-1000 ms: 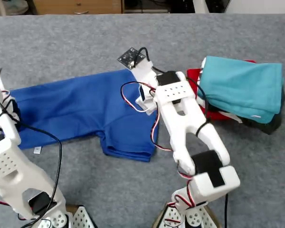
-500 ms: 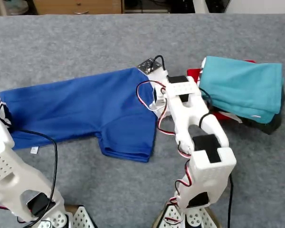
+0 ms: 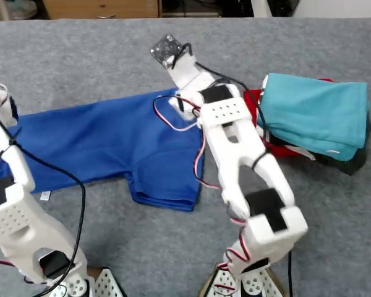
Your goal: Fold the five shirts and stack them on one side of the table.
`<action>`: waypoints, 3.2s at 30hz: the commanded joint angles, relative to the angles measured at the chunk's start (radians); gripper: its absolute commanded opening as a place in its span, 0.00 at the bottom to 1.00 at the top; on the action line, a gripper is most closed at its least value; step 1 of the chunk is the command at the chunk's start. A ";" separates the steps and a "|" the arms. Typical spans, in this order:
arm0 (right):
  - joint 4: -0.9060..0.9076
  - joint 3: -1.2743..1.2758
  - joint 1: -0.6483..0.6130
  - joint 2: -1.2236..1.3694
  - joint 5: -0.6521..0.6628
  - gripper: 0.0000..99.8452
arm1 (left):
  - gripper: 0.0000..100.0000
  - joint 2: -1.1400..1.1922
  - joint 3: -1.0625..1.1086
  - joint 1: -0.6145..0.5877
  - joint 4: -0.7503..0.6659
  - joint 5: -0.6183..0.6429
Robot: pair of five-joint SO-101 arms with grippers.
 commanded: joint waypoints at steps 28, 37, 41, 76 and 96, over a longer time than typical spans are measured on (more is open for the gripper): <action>0.833 -0.774 -0.039 0.338 0.054 0.00 | 0.02 0.125 -0.150 -0.058 0.302 -0.003; 1.017 -0.849 -0.073 0.344 0.118 0.00 | 0.02 -0.053 0.295 -0.183 0.127 -0.046; 1.017 -0.849 -0.071 0.344 0.118 0.00 | 0.02 -0.108 0.468 -0.164 -0.014 -0.077; 0.508 0.407 -0.148 -0.499 0.183 0.00 | 0.02 -0.275 0.531 -0.276 0.009 -0.051; 0.272 0.823 -0.478 -0.645 0.218 0.00 | 0.02 -0.424 0.758 -0.347 -0.133 -0.123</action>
